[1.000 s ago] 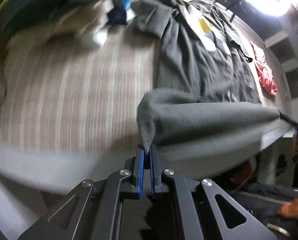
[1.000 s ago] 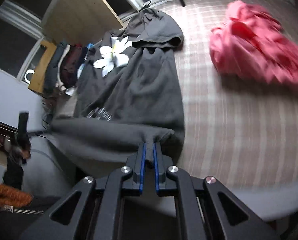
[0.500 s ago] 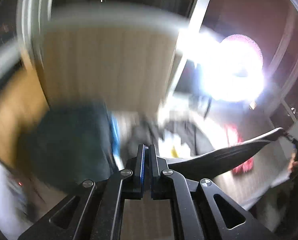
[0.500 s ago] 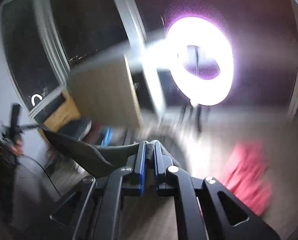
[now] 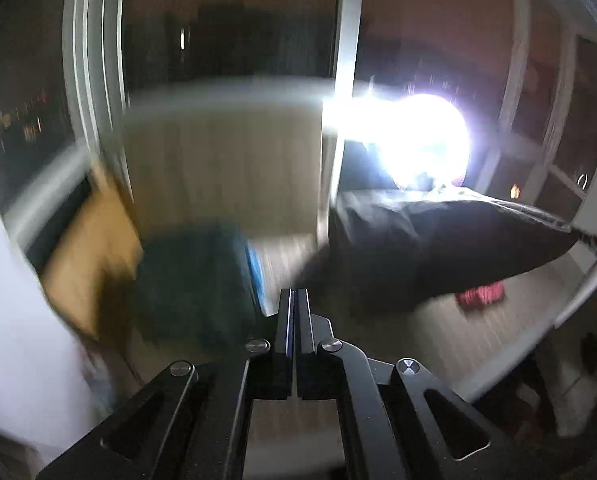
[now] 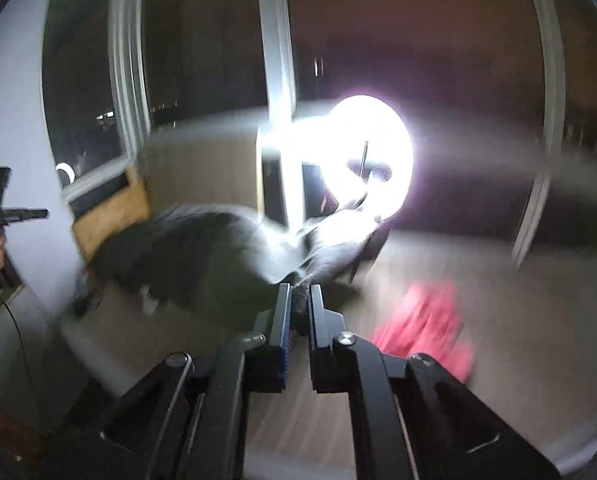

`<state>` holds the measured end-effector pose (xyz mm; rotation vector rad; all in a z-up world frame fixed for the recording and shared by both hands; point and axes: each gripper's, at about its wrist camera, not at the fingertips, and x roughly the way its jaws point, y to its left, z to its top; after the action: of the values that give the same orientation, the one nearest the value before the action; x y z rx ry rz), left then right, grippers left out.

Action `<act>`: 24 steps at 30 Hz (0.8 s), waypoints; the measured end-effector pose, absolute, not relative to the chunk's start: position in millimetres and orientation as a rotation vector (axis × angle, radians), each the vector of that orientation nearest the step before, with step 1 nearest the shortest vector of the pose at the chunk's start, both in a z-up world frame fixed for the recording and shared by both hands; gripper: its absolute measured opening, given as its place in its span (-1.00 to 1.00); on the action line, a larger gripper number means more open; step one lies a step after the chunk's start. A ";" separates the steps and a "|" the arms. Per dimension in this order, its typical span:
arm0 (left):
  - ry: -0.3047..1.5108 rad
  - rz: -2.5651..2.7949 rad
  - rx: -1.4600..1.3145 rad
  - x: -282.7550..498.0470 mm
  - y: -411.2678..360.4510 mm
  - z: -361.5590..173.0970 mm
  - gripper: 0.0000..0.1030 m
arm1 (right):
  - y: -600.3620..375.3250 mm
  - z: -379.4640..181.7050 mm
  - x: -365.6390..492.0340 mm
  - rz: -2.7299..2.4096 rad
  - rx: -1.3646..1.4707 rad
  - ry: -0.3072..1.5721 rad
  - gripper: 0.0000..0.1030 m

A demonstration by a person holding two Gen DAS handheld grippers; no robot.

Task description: Fold clothes

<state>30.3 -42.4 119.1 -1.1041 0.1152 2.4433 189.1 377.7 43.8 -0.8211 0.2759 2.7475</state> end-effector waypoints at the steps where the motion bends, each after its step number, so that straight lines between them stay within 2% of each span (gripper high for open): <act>1: 0.114 2.406 -1.150 30.6 -38.5 95.1 -1.00 | 373.1 6.0 191.6 2.731 -0.899 0.344 -0.87; 5: 0.107 2.249 -1.323 32.0 -23.0 -0.8 -1.00 | 378.3 -120.6 194.1 2.589 -1.131 0.604 -0.87; 7: 0.103 2.166 -1.404 32.7 -15.2 -48.7 -1.00 | 386.3 -163.4 190.5 2.478 -1.247 0.525 -0.87; 8: 0.101 2.124 -1.444 33.0 -11.3 -72.7 -0.89 | 392.7 -178.0 187.4 2.443 -1.288 0.537 -0.87; 9: 0.111 2.099 -1.467 28.7 -3.8 -88.8 -0.71 | 399.5 -187.0 188.1 2.425 -1.307 0.577 -0.87; 11: 0.141 2.065 -1.499 16.0 14.1 -114.1 -0.51 | 412.6 -200.0 184.3 2.393 -1.329 0.621 -0.86; 13: 0.171 2.031 -1.531 3.3 32.1 -139.5 -0.50 | 419.6 -204.8 177.6 2.367 -1.344 0.619 -0.86; 16: 0.322 2.003 -1.545 -16.7 63.5 -167.4 -0.49 | 421.3 -203.1 171.1 2.349 -1.370 0.622 -0.86; 19: 0.478 2.003 -1.517 -35.3 87.4 -183.7 -0.31 | 423.8 -203.0 169.1 2.342 -1.387 0.603 -0.86; 24: 0.548 1.957 -1.531 -55.2 104.1 -202.5 -0.28 | 433.6 -204.5 165.0 2.341 -1.389 0.627 -0.86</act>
<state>-55.2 104.1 -202.5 -1.5314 0.5478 1.9568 165.0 433.6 -204.5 -1.3893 0.6267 2.3411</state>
